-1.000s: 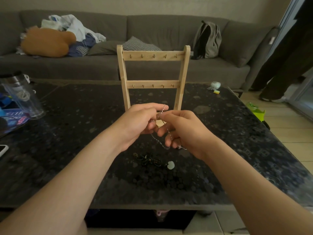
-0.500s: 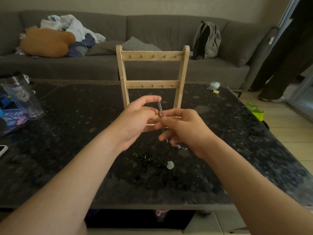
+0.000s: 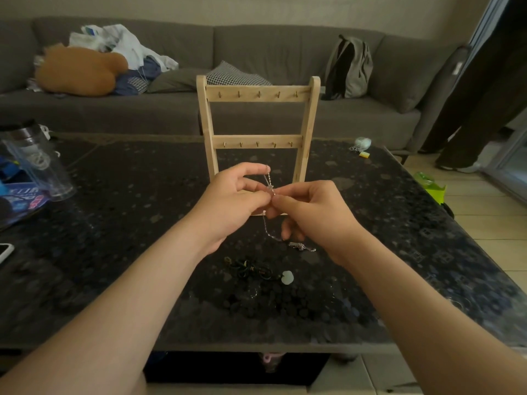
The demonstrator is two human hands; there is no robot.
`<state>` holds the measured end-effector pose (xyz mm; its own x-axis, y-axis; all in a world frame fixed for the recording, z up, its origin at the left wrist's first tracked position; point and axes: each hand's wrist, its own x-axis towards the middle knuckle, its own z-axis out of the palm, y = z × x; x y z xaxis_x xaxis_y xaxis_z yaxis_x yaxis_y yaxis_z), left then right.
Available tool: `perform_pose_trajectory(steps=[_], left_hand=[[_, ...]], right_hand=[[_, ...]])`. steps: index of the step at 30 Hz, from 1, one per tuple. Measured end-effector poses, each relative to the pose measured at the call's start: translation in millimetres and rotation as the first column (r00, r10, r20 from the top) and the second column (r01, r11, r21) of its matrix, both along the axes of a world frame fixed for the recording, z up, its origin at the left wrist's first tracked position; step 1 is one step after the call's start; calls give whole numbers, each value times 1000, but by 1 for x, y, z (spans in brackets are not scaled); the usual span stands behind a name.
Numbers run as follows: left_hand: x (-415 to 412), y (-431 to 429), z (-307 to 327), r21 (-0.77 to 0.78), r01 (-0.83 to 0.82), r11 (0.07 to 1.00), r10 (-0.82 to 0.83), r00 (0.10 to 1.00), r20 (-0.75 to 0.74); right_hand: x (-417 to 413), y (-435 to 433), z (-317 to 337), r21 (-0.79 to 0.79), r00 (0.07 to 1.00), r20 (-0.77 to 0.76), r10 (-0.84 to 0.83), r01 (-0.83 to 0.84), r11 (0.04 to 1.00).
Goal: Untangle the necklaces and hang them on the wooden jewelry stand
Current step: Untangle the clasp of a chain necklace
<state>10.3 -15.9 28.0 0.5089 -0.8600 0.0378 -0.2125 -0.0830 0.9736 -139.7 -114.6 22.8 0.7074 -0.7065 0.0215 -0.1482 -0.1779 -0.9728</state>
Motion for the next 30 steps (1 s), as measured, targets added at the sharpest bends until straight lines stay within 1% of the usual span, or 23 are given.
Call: perform_pose_trajectory(steps=[3, 6, 8, 10, 15, 17, 23, 25, 30], left_hand=[[-2, -1, -1, 23, -22, 999, 21, 997, 72], [-3, 0, 0, 39, -56, 998, 46, 976, 215], [-2, 1, -1, 36, -66, 997, 56, 968, 243], [-2, 1, -1, 35, -67, 997, 57, 973, 226], [0, 1, 1, 44, -85, 995, 82, 995, 52], [1, 2, 2, 53, -90, 995, 90, 996, 16], [4, 0, 0, 79, -93, 993, 91, 996, 23], [4, 1, 0, 73, -73, 995, 70, 996, 46], [4, 3, 2, 82, -45, 996, 39, 997, 73]], right_hand=[[1, 0, -1, -65, 999, -6, -49, 49, 997], [4, -2, -2, -167, 993, -18, -115, 110, 980], [4, -4, -4, -196, 990, -14, -141, 135, 971], [4, -5, -4, -214, 989, -13, -148, 142, 966], [4, -5, -6, -306, 993, -33, -111, 96, 947], [4, -4, -5, -333, 994, -38, -99, 81, 940], [7, -3, -8, -462, 988, -91, -122, 66, 884], [8, -3, -9, -459, 988, -82, -130, 78, 885], [9, -5, -9, -374, 989, -55, -140, 109, 921]])
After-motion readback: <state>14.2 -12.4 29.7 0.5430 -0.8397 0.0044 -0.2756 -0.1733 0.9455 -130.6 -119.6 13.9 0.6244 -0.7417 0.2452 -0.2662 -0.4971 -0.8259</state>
